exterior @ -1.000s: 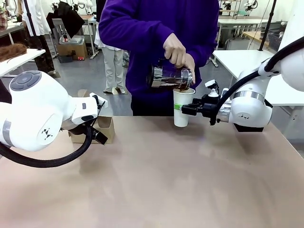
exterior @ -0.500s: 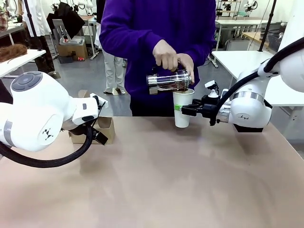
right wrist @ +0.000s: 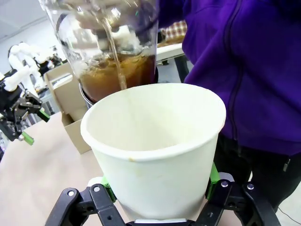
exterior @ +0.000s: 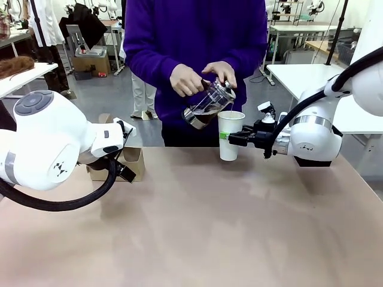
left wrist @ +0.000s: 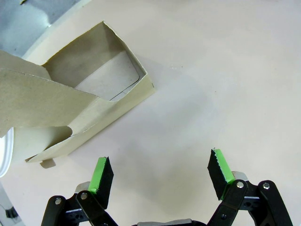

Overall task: Pour a drink into a cup and package it in a carrier.
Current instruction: When a person places the Paper Cup Lid on the 600 ml Paper Cup , lift the 600 ml Paper Cup.

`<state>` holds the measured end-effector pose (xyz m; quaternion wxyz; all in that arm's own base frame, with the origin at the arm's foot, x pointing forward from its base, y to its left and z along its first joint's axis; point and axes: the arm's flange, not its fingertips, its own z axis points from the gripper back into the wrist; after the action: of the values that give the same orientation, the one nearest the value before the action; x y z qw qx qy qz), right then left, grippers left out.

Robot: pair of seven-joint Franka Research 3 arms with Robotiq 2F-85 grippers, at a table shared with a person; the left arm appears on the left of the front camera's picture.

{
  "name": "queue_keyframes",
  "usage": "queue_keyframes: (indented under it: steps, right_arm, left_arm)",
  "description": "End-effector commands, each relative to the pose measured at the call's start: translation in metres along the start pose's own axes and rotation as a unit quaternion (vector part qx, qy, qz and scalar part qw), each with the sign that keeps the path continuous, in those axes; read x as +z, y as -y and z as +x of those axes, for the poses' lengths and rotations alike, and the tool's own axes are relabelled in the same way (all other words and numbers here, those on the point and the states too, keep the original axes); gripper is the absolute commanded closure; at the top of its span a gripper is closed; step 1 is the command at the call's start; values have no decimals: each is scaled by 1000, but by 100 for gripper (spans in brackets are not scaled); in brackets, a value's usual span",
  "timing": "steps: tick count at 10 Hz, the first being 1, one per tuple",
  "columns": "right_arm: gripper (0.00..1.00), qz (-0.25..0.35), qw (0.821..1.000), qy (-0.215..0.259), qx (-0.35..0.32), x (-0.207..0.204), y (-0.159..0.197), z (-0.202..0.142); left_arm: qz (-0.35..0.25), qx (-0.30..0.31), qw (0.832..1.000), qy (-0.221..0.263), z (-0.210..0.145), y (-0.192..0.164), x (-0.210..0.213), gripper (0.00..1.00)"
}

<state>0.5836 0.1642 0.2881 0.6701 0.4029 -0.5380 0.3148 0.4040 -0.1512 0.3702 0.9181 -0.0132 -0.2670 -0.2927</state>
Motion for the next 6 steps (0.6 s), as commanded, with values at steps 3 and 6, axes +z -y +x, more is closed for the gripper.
queue_keyframes:
  steps: [3,6]
  right_arm:
    - [20,-4,1000,-1,0,-1,-2,2]
    - [20,-4,1000,-1,0,-1,-2,2]
  left_arm:
    - [-1,0,1000,1,0,0,0,0]
    - [-1,0,1000,1,0,0,0,0]
